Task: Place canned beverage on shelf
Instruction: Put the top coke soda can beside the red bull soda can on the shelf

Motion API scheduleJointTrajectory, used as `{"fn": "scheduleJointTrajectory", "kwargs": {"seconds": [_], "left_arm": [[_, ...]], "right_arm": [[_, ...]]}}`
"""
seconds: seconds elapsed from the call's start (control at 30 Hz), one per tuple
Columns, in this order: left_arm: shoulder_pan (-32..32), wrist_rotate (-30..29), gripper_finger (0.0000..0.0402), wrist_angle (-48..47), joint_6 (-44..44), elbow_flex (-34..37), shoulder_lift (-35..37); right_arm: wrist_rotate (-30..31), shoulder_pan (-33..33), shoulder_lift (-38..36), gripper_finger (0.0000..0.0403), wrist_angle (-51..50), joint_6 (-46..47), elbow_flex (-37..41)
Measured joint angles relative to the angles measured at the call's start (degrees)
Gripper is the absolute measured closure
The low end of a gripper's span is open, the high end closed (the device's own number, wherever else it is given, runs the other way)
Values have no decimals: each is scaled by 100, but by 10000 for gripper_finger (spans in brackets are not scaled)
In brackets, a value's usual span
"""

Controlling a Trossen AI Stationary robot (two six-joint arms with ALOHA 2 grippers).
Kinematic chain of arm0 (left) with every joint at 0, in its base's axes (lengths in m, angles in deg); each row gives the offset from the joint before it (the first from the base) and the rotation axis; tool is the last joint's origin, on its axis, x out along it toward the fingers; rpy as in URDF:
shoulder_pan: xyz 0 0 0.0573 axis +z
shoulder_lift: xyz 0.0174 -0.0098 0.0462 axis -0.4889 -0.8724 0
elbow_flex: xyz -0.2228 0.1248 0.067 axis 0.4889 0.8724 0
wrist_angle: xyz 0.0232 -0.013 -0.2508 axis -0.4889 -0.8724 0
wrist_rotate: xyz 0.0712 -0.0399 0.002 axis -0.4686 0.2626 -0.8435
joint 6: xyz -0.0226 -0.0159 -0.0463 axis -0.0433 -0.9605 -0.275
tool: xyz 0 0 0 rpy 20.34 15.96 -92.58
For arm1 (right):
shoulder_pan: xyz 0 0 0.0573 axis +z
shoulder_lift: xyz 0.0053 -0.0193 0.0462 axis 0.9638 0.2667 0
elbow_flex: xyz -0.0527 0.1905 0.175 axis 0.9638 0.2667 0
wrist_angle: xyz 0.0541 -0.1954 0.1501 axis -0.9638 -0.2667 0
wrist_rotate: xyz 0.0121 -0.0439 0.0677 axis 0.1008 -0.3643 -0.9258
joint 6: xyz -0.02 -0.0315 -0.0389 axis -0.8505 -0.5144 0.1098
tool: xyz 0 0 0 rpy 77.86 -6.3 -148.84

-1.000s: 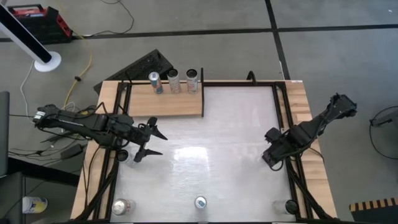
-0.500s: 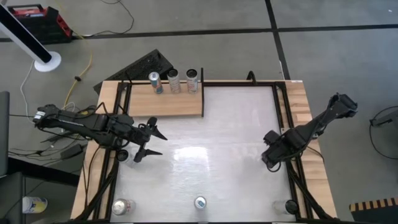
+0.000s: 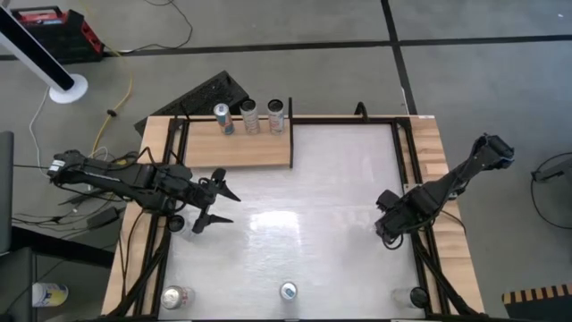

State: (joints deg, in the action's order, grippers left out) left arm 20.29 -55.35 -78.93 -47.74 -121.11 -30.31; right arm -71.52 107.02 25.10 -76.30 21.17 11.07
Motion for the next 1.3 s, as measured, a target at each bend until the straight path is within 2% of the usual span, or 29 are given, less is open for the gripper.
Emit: {"fn": "scheduleJointTrajectory", "kwargs": {"seconds": [0.27,0.5,0.73,0.9,1.07,1.3], "left_arm": [[0,-11,109,89,110,0,0],[0,-19,109,116,155,0,0],[0,-22,109,116,155,0,0],[2,-24,109,-13,127,-2,0],[0,-22,109,-140,-35,-2,0],[0,-22,109,-225,-118,-2,0]], "right_arm": [[638,-453,5,110,1118,-843,-4],[724,-1526,212,112,2472,-2435,-10],[725,-2364,1193,112,3016,-4272,-752],[711,-2522,2049,112,2994,-5094,-1398],[706,-2464,2577,112,2769,-5340,-1844],[729,-2463,2750,112,2987,-4787,-1724]]}}
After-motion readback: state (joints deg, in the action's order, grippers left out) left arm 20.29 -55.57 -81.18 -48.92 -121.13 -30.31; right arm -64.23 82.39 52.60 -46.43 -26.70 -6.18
